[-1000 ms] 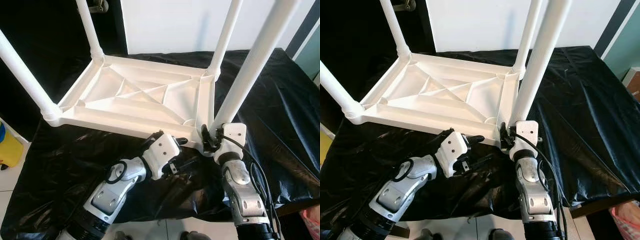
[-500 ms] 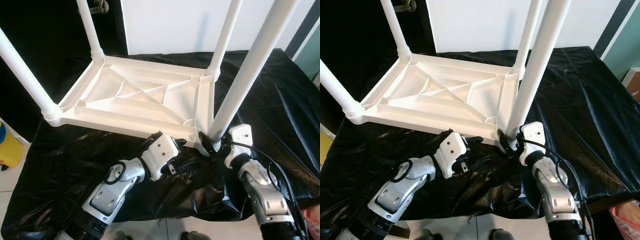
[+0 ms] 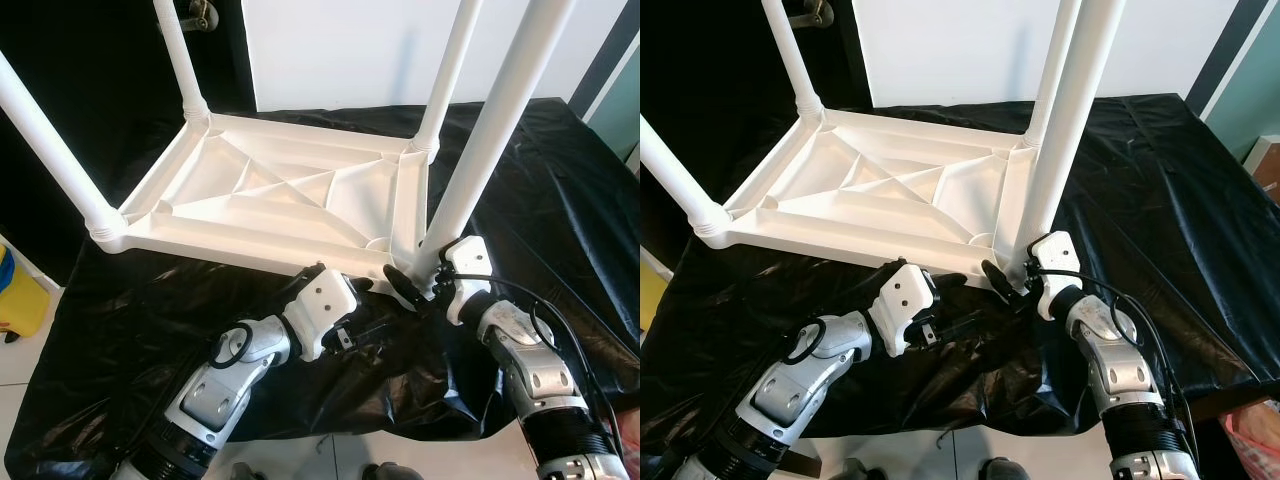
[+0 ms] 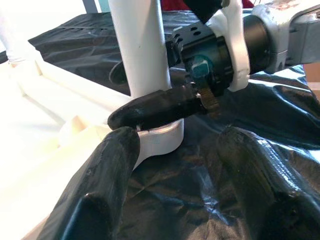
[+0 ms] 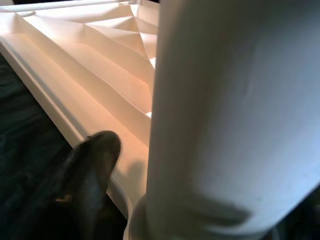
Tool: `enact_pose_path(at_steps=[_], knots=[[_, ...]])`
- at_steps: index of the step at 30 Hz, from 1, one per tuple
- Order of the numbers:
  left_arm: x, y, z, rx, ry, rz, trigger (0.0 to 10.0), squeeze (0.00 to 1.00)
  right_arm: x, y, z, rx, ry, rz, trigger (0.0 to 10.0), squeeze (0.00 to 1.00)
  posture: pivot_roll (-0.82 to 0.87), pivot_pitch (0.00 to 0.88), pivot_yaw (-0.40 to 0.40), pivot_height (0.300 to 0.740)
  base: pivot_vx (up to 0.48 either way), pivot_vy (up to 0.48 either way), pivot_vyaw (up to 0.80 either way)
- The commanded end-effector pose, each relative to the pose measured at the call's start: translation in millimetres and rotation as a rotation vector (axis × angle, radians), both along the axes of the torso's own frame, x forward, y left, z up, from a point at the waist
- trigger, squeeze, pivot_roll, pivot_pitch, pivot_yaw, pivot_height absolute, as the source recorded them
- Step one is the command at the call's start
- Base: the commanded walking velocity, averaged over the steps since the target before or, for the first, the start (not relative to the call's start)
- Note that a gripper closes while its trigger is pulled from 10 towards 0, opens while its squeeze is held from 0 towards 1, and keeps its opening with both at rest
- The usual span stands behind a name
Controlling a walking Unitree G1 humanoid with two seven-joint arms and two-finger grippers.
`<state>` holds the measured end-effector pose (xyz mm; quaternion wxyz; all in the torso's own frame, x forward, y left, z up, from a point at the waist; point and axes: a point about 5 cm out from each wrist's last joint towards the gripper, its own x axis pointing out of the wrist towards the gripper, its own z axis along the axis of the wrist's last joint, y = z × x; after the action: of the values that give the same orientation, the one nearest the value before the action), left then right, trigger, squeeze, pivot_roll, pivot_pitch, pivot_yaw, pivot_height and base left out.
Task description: Building children table
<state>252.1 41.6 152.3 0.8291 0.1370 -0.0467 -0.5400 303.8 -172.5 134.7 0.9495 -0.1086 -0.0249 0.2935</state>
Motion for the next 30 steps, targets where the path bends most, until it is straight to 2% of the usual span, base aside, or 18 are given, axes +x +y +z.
enact_pose_path(at_steps=[1,12,13,21,22,25,27,30], knots=[[-1.0,0.6,-2,0.02,0.009,-0.024,10.0,0.0,0.8,2.5,-5,-0.021,0.017,0.03,0.0,0.0,-0.11,0.1,0.032,0.74,0.0,0.0,0.0],[-1.6,0.6,-2,0.018,0.01,-0.022,10.0,0.0,-0.1,-1.8,-8,-0.027,0.023,0.039,0.0,0.0,-0.11,0.104,0.032,0.74,0.0,0.0,0.0],[-1.8,0.3,-2,0.017,0.011,-0.024,10.0,0.0,-0.5,-3.7,-8,-0.02,0.021,0.022,10.0,0.0,-0.12,0.107,0.034,0.74,0.0,0.0,0.0],[-2.8,-0.7,-3,0.014,0.014,-0.029,10.0,0.0,-2.3,-4.7,-7,-0.005,0.011,-0.091,10.0,0.0,-0.13,0.114,0.033,0.74,0.0,0.0,0.0],[-3.5,-1.5,-3,0.014,0.016,-0.031,10.0,0.0,-2.4,-4.5,-10,-0.015,0.002,-0.168,10.0,0.0,-0.13,0.116,0.035,0.74,0.0,0.0,0.0],[-4.1,-2.0,-4,0.014,0.018,-0.033,10.0,0.0,-3.6,-3.4,-12,-0.009,-0.003,-0.227,10.0,0.0,-0.13,0.117,0.036,0.74,0.0,0.0,0.0],[-4.4,-2.1,-4,0.016,0.018,-0.034,10.0,0.0,-7.8,1.6,-17,0.031,0.004,-0.349,10.0,0.0,-0.13,0.117,0.039,0.74,0.0,0.0,0.0],[-3.9,-1.7,-4,0.017,0.017,-0.033,10.0,0.0,-10.7,5.9,-19,0.059,0.013,-0.413,10.0,0.0,-0.13,0.116,0.04,0.74,0.0,0.0,0.0]])
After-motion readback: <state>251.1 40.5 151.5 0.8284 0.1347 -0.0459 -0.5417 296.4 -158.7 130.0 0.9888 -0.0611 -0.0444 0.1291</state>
